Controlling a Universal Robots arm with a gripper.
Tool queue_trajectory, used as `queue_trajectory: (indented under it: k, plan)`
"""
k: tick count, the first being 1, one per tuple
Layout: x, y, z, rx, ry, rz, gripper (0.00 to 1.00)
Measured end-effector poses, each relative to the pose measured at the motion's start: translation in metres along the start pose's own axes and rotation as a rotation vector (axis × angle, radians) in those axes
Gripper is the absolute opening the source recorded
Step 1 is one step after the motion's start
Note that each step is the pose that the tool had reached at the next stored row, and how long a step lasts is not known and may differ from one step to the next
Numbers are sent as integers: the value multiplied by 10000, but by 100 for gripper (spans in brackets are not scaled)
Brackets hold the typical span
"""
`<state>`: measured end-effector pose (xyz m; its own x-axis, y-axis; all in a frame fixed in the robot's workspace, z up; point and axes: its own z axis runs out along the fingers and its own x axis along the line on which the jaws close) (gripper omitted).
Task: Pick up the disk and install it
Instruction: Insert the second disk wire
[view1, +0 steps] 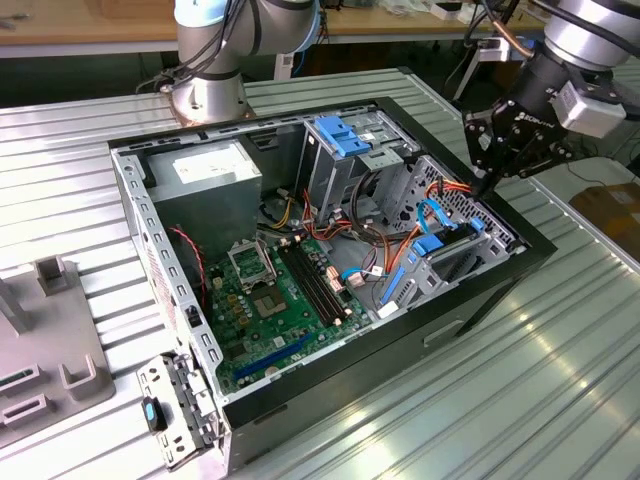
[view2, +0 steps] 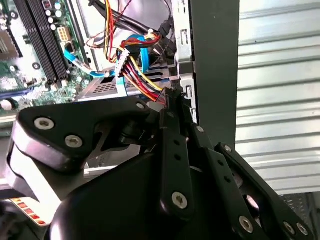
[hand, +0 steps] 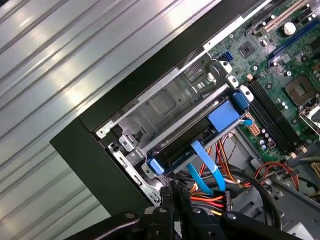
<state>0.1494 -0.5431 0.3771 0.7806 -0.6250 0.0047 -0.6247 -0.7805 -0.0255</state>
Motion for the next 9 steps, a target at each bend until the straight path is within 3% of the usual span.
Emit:
queue_trajectory:
  k: [2, 3, 9]
  plan:
    - [0, 0, 6, -2, 9, 355, 16]
    - [0, 0, 14, -4, 22, 854, 16]
    - [-10, 9, 47, -7, 43, 1716, 16]
